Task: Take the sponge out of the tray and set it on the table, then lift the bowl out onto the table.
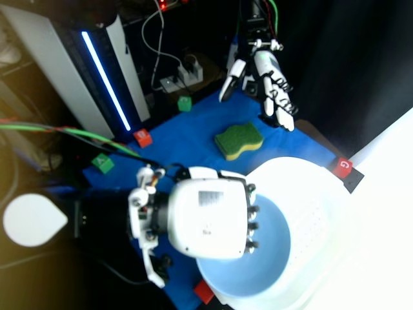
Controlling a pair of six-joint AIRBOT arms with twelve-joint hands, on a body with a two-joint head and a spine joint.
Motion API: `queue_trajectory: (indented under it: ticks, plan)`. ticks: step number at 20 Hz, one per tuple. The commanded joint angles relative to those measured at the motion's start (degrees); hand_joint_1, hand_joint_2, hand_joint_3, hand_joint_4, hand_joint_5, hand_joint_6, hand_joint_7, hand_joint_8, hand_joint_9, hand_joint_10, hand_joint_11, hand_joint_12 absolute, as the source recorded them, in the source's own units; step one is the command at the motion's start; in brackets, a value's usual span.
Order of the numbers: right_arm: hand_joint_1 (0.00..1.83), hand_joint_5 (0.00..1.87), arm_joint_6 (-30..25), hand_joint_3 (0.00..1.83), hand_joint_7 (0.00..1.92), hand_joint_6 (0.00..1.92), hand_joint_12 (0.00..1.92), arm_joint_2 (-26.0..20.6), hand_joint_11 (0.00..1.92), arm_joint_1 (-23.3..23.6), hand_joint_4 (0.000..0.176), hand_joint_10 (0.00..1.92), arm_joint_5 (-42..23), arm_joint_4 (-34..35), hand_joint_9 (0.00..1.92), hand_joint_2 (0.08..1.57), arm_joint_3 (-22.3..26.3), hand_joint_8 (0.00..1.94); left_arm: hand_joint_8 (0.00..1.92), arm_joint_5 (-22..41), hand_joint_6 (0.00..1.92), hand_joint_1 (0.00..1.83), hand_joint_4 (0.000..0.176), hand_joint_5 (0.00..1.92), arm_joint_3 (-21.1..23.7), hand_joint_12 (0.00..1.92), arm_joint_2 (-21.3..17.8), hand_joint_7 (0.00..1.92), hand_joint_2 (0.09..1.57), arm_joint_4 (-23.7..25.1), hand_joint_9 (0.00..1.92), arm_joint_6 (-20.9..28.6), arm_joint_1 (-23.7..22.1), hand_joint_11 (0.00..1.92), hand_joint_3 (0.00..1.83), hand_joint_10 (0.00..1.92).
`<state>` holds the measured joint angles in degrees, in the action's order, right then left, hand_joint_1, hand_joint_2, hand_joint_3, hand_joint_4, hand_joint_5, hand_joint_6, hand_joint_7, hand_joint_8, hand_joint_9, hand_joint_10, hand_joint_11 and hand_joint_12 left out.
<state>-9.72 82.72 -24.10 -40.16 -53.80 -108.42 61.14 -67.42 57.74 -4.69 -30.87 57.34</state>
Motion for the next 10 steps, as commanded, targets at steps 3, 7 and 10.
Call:
queue_trajectory:
  ticks: [3,7,10]
  plan:
    - [0.29,1.19,-0.22,0.06,1.46,1.92,1.92,-1.84,1.59,0.99,0.176,1.92,-8.12,2.62,1.60,1.57,3.41,1.94,0.00,7.76,0.00,0.65,0.176,0.00,0.32,0.00,0.27,0.00,1.04,-1.48,0.00,0.52,0.29,0.00,0.00,0.00]
    - [0.52,1.05,-0.17,0.01,1.51,1.92,1.92,-6.24,1.65,-0.52,0.118,1.92,-13.51,0.12,1.65,1.57,11.62,1.94,0.00,8.99,0.00,0.67,0.176,0.01,0.83,0.00,-0.19,0.00,1.05,-2.51,0.00,0.52,1.18,0.00,0.00,0.00]
    - [0.24,0.92,-0.17,0.10,1.56,1.92,1.92,-8.94,1.69,-4.44,0.135,1.92,-17.15,-0.48,1.70,1.57,16.79,1.94,0.00,9.97,0.00,0.63,0.176,0.01,1.24,0.00,-0.57,0.00,1.05,-3.96,0.00,0.51,2.74,0.00,0.00,0.00]
